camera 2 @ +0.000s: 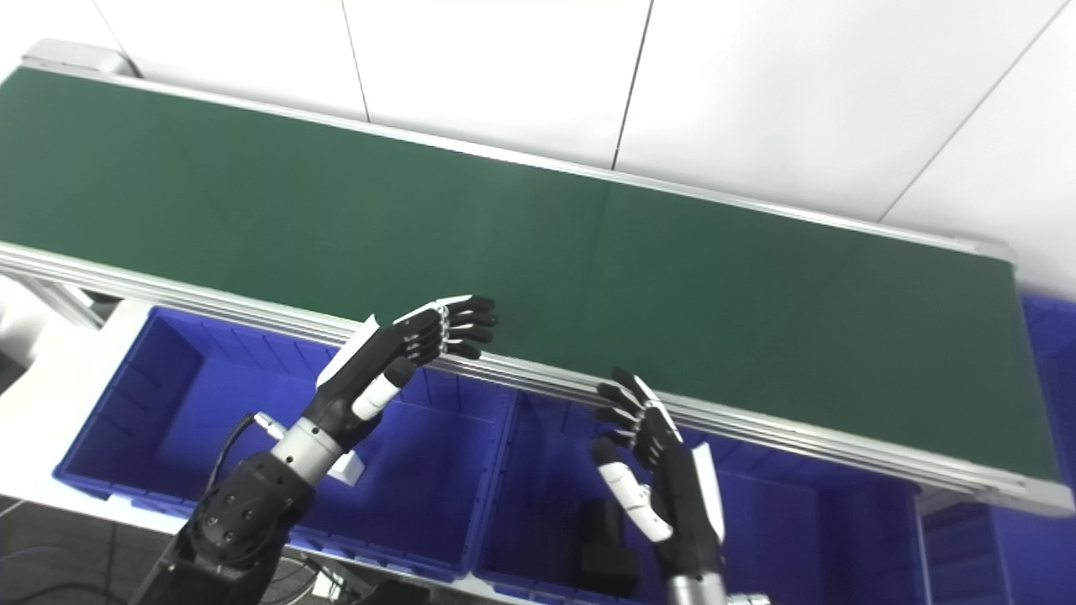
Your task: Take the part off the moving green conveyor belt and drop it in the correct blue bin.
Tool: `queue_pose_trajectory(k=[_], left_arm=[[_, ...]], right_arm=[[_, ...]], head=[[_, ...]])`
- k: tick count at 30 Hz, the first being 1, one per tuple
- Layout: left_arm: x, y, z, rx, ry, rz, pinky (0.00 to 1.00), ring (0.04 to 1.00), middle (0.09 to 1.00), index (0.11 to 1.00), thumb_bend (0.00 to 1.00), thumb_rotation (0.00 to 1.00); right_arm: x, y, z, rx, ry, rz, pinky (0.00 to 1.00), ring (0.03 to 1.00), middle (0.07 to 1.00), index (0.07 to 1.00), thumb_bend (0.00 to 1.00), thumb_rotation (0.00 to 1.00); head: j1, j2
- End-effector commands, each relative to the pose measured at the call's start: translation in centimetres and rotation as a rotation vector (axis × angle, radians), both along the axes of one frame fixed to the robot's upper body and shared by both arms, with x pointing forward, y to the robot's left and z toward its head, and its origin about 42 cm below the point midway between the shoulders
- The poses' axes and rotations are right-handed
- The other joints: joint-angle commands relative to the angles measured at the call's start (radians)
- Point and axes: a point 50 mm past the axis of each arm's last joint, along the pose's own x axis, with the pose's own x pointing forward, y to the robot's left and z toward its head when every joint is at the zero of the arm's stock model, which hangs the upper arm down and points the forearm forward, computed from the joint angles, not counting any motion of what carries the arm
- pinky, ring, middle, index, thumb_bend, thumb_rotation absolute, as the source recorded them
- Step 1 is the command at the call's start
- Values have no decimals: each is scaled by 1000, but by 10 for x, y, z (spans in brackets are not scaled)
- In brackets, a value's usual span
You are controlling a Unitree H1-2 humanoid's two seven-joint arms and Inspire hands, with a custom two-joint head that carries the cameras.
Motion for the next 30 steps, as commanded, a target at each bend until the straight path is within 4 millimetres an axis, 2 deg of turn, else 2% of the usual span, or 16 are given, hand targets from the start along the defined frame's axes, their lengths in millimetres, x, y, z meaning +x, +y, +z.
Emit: queue_pose_trajectory(k=[1,8,9,13,17,21,30], left_arm=[[0,10,2,-6,-41,-14,706,769,805,798,793,940],[0,39,-10,-22,-16,25,740,772,810,819,724,917],[1,43,-12,-21,-17,34,741,774,812,819,722,918],[4,55,-17,-13,-16,52,738,777,811,818,761,935],[6,58,-20,-11,2,51,757,790,815,824,796,935],[6,56,-19,-18,0,46,754,782,813,823,789,921],[1,40,-14,-16,-31,50,703,757,795,801,756,868]], right_arm=[[5,12,10,23,-73,4,656,753,833,883,622,707],[9,30,4,30,-65,9,663,747,825,883,614,682],[11,33,3,23,-70,12,664,747,825,883,613,682],[16,41,1,8,-78,16,656,744,822,884,617,715],[18,42,-2,2,-71,10,663,753,825,888,614,714],[17,39,-1,1,-69,2,668,759,828,891,612,713],[9,21,5,15,-70,0,660,754,828,890,620,721]], head=[[-74,-9],[-201,-14],[-239,-15],[-291,-15],[-276,-10],[-239,-1],[-82,28]])
